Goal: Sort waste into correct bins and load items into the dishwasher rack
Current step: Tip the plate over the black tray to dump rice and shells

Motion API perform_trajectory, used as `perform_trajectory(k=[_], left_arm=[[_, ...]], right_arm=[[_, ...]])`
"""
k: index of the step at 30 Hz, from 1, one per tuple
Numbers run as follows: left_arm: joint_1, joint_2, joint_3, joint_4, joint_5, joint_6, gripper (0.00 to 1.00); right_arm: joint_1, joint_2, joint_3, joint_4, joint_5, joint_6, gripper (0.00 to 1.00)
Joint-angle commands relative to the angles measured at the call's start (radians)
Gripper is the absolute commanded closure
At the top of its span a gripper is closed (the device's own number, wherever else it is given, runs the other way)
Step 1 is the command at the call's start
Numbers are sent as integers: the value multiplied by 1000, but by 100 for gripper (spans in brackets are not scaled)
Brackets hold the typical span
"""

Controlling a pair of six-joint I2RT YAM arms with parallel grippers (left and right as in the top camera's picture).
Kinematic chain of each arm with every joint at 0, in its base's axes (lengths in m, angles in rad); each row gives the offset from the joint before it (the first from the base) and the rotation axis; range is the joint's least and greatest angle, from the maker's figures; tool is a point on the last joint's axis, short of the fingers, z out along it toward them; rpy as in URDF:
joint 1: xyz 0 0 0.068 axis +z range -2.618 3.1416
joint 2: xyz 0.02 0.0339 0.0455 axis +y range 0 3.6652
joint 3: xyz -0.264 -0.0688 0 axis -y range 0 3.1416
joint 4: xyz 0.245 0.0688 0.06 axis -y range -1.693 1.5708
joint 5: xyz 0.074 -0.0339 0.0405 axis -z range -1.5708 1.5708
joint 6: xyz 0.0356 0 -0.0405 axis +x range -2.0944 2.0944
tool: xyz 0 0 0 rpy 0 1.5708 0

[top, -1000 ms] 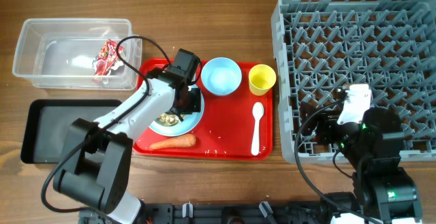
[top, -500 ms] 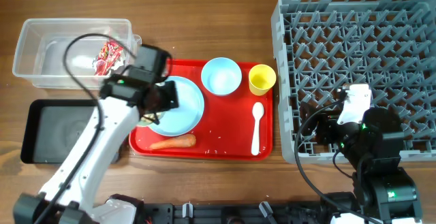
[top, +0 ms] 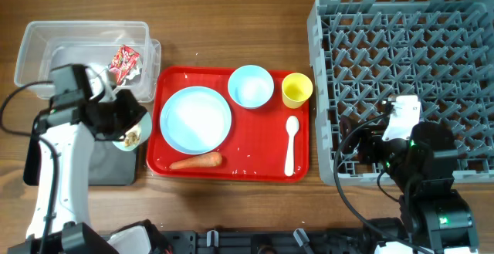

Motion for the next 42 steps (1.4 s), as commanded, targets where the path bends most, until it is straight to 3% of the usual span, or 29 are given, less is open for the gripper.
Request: perform_trajectory(k=[1, 7, 10, 18, 24, 42], left_arm=[[152, -2, -63, 33, 327, 148, 96], [413, 51, -167, 71, 587, 291, 96], [520, 92, -206, 81, 805, 418, 96], [605, 173, -256, 80, 1024, 674, 96], [605, 173, -270, 57, 1034, 785, 96], [605, 173, -270, 58, 1060, 785, 96]], right_arm=[[-3, 2, 23, -1, -15, 19, 0], [-3, 2, 23, -1, -15, 19, 0], [-3, 2, 23, -1, -15, 19, 0], [-3, 2, 23, -2, -15, 20, 0], [-3, 2, 23, -1, -15, 20, 0], [-3, 2, 23, -1, -15, 20, 0]])
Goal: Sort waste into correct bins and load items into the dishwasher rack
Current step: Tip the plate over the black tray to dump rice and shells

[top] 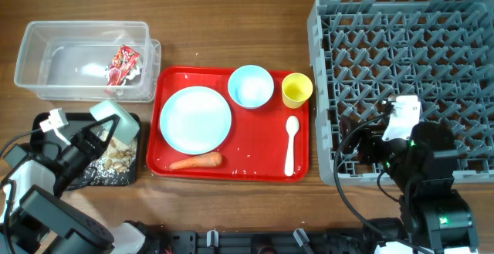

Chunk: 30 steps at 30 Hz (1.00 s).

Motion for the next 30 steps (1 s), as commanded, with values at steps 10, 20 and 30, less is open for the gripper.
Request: perform_trajectory(k=[10, 20, 30], left_arm=[[7, 8, -8, 100, -130, -172, 96], [7, 7, -7, 0, 33, 49, 96], [11, -4, -6, -119, 108, 150, 96]], right_arm=[[-3, 5, 23, 0, -15, 21, 0], [-3, 5, 23, -2, -15, 21, 0], [-3, 5, 23, -1, -15, 21, 0]])
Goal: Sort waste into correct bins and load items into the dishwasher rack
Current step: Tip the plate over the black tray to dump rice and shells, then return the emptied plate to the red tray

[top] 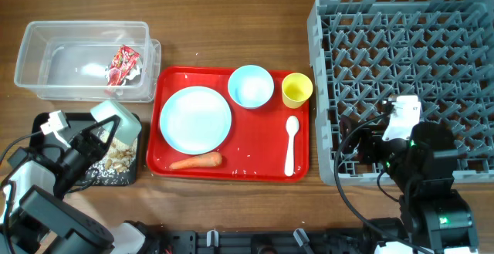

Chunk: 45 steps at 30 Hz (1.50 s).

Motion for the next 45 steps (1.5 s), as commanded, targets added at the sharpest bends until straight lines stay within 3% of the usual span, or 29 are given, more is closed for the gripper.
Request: perform_trajectory(k=[1, 10, 19, 22, 24, 27, 32, 36, 39, 45], left_arm=[[6, -4, -2, -30, 53, 66, 96], [-80, -4, 20, -35, 50, 66, 96], [-408, -4, 153, -32, -146, -77, 96], [-576, -4, 179, 50, -298, -210, 96], [-689, -4, 179, 146, -465, -367, 96], [-852, -4, 179, 233, -715, -513, 96], [-1122, -4, 179, 284, -1051, -645, 96], [-1239, -4, 179, 304, -1226, -714, 87], [-1299, -4, 180, 328, -1260, -733, 58], [-1314, -8, 296, 298, -1245, -774, 51]], right_arm=[[-3, 5, 23, -1, -15, 14, 0], [-3, 5, 23, -2, -16, 15, 0], [-3, 5, 23, -5, -15, 14, 0], [-3, 5, 23, -5, -15, 14, 0], [-3, 5, 23, -5, -15, 14, 0], [-3, 5, 23, -5, -15, 14, 0], [-3, 5, 23, -9, -15, 14, 0], [-3, 5, 23, -15, -15, 14, 0], [-3, 5, 23, -17, -15, 14, 0], [-3, 5, 23, -16, -15, 14, 0]])
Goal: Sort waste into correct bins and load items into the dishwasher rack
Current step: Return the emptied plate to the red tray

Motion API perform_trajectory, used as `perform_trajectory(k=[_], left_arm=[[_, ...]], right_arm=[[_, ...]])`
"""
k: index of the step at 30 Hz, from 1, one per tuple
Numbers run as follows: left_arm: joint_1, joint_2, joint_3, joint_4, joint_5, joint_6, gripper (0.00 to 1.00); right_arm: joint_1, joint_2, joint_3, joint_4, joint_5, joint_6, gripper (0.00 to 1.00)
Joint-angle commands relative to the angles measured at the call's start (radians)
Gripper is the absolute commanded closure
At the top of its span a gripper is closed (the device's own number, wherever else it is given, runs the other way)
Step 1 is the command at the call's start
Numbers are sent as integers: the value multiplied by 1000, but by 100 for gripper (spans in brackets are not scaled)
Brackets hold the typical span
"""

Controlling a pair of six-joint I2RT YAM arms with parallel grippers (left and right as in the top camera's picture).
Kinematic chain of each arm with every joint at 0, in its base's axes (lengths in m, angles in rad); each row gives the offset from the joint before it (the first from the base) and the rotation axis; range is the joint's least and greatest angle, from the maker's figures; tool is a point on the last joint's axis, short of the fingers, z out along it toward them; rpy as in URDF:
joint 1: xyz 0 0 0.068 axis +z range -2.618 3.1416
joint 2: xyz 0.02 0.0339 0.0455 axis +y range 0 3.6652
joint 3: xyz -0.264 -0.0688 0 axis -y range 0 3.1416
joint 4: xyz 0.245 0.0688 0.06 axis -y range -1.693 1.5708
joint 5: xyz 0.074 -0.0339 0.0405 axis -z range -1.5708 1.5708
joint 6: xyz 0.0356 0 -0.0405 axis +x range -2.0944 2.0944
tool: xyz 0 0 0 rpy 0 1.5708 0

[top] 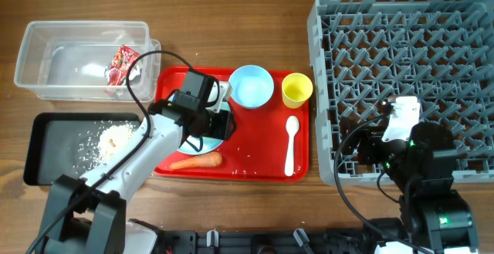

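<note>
On the red tray (pixel 262 157) lie a blue bowl (pixel 251 86), a yellow cup (pixel 296 89), a white spoon (pixel 291 144) and a carrot (pixel 195 161). My left gripper (pixel 221 107) hangs over the light blue plate (pixel 202 143), just left of the blue bowl, and hides most of the plate. Its jaws are hidden from above. No green bowl shows. The black bin (pixel 46 142) holds spilled rice (pixel 108 140). A red wrapper (pixel 122 62) lies in the clear bin (pixel 46 61). My right gripper (pixel 402 113) rests over the front of the grey rack (pixel 401 22).
The clear bin stands at the back left, with the black bin in front of it at the table's near edge. The dishwasher rack fills the right side. A black cable loops from the left arm over the clear bin's corner.
My left arm has moved from the black bin to over the plate on the red tray. The tilted green bowl no longer shows, and rice lies loose in the black bin. The right arm has not moved.
My left gripper held a green bowl of food upright over the black bin. At the two following moments the bowl was tipped over that bin, with food on its floor. Now the arm is over the tray's plate and rice lies in the bin.
</note>
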Motion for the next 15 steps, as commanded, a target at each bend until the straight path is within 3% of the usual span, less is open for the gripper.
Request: perform_trajectory(k=[1, 9, 15], left_arm=[[-5, -7, 131, -1, -5, -32, 50], [-74, 0, 187, 257, 37, -80, 34], [-145, 92, 187, 386, -12, -142, 30]], right_arm=[[-3, 5, 23, -1, -15, 14, 0], [-3, 5, 23, -12, -14, 14, 0], [-3, 5, 23, -19, -15, 14, 0]])
